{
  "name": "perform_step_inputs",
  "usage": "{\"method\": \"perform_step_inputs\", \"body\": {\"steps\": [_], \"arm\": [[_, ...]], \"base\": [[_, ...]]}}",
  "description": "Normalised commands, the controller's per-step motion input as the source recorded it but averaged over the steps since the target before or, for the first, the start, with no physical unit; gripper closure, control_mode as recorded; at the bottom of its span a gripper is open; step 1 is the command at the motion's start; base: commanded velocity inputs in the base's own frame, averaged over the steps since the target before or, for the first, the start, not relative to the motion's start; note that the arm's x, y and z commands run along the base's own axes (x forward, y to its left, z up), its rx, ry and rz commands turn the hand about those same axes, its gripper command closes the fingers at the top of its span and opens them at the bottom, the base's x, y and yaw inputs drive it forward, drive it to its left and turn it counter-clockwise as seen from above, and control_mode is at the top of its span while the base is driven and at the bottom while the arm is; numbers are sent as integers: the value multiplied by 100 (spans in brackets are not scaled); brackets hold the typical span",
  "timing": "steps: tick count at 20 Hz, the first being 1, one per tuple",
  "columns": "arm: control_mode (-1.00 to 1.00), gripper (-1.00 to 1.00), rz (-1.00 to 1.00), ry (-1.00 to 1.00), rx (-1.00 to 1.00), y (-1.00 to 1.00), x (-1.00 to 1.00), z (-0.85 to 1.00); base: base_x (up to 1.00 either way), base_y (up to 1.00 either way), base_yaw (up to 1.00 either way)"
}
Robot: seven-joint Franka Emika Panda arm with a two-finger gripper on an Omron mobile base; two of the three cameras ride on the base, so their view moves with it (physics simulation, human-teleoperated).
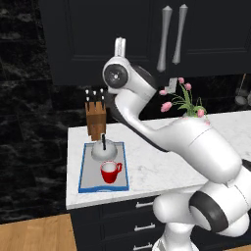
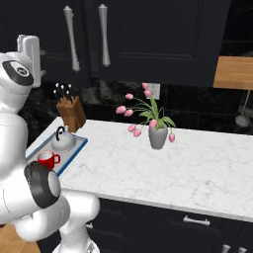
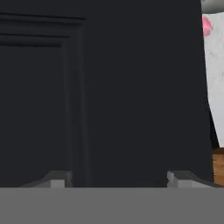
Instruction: Pick the kettle from the counter and place it on the tray. Then pick the mug from the cabinet and place it on the tray. Then close the cabinet doors.
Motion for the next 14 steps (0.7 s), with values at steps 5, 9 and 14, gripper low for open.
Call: {"method": "perform_step_inputs", "body": {"steps": [5, 9, 14], "arm": [[-100, -100, 10, 7, 12, -39, 82, 0], [-100, -100, 9, 8, 11, -33, 86, 0], [-100, -100, 7, 7, 11, -30, 79, -1]], "base": [[0, 0, 0], [0, 0, 0], [0, 0, 0]]}}
